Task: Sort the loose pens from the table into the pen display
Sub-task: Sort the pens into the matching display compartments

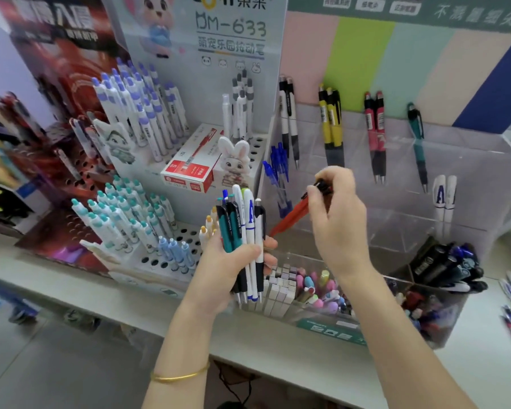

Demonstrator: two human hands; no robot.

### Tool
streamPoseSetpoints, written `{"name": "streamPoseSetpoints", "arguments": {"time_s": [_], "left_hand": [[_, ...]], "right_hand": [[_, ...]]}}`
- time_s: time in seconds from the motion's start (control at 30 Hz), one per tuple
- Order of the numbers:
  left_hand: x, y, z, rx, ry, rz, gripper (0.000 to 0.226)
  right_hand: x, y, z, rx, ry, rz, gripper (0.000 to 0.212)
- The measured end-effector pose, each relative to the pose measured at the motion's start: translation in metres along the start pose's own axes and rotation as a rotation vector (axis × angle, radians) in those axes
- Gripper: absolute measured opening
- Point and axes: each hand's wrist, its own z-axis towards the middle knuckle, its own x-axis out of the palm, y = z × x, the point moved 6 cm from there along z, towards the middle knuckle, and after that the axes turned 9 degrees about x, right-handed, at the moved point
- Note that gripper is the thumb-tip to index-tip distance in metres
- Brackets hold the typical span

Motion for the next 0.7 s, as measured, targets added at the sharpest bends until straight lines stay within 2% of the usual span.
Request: {"name": "streamPoseSetpoints", "arguments": {"time_s": [0.13,0.2,0.33,0.4,0.5,0.57,0.6,0.7], "left_hand": [[0.012,0.001,-0.002,0.016,0.145,-0.079,0.031],[0.015,0.002,-0.002,0.028,0.197,-0.092,0.035],[0.02,0.004,-0.002,0.017,0.24,-0.119,0.037],[0.024,0.004,-0.002,0.004,0.248,-0.121,0.038],[0.031,0.003,0.0,-0.004,0.255,-0.048,0.029],[0.039,0.003,0.003,-0.004,0.26,0.031,0.024],[0.044,0.004,0.004,-0.005,0.266,0.052,0.027],[0.06,0.009,0.006,-0.03,0.336,0.05,0.018]], "right_hand": [[0.049,-0.004,-0.009,-0.031,0.29,-0.379,0.006],[0.061,-0.011,-0.012,-0.024,0.387,-0.464,0.01],[0.065,-0.02,-0.011,0.038,0.427,-0.39,0.011],[0.048,-0.017,-0.011,0.058,0.331,-0.275,0.021],[0.004,-0.005,-0.011,0.137,0.101,0.12,0.015],[-0.009,0.001,-0.01,0.184,0.137,0.269,0.009],[-0.012,0.004,-0.009,0.168,0.193,0.251,0.007],[-0.02,0.0,-0.008,0.152,0.287,0.143,0.024]]}}
